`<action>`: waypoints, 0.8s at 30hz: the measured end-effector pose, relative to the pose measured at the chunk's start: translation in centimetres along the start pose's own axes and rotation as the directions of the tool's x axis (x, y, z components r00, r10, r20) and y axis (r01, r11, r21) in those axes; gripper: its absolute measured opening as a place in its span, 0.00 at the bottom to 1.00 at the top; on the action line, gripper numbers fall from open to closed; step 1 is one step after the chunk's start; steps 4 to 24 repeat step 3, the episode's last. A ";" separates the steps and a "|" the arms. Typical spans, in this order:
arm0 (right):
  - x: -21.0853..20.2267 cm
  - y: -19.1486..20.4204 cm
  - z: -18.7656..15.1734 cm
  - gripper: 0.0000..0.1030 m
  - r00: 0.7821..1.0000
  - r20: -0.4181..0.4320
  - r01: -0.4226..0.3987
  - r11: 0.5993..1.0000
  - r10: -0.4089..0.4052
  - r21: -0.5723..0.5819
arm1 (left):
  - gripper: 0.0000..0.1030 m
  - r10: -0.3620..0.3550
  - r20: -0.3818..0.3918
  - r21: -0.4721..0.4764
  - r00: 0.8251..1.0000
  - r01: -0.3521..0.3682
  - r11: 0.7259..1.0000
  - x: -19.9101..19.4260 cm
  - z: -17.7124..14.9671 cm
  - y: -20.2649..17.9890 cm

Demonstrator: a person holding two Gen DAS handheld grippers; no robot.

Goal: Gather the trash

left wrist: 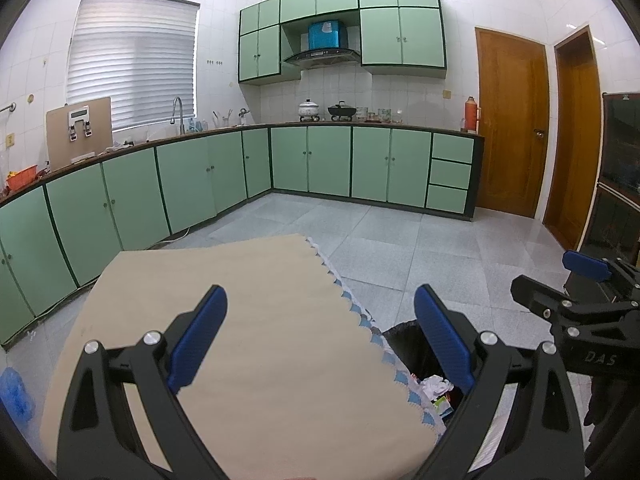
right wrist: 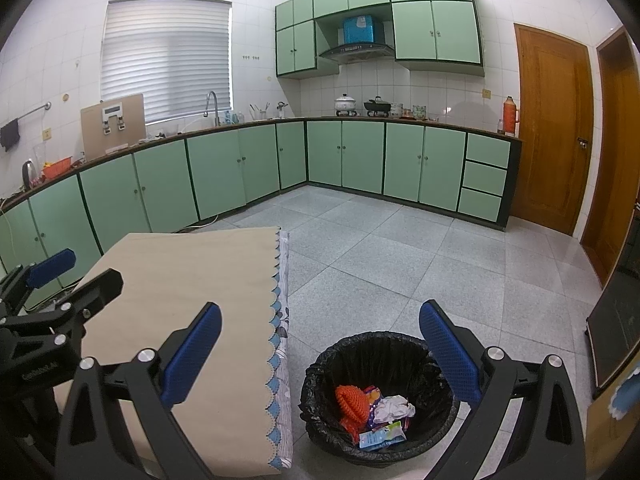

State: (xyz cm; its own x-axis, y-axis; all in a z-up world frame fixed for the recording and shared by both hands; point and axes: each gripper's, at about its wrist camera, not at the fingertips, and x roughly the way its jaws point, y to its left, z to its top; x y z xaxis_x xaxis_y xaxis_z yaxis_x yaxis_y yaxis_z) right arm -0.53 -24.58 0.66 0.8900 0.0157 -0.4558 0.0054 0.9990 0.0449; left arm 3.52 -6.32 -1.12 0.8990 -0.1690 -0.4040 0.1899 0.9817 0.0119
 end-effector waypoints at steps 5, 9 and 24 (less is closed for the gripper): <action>0.1 -0.1 0.1 0.94 1.000 -0.001 -0.001 1.000 0.001 0.000 | 0.89 0.007 -0.003 0.000 1.000 -0.007 1.000 0.0 0.1 -0.1; 0.1 -0.1 0.1 0.94 1.000 -0.001 -0.001 1.000 0.001 0.000 | 0.89 0.007 -0.003 0.000 1.000 -0.007 1.000 0.0 0.1 -0.1; 0.1 -0.1 0.1 0.94 1.000 -0.001 -0.001 1.000 0.001 0.000 | 0.89 0.007 -0.003 0.000 1.000 -0.007 1.000 0.0 0.1 -0.1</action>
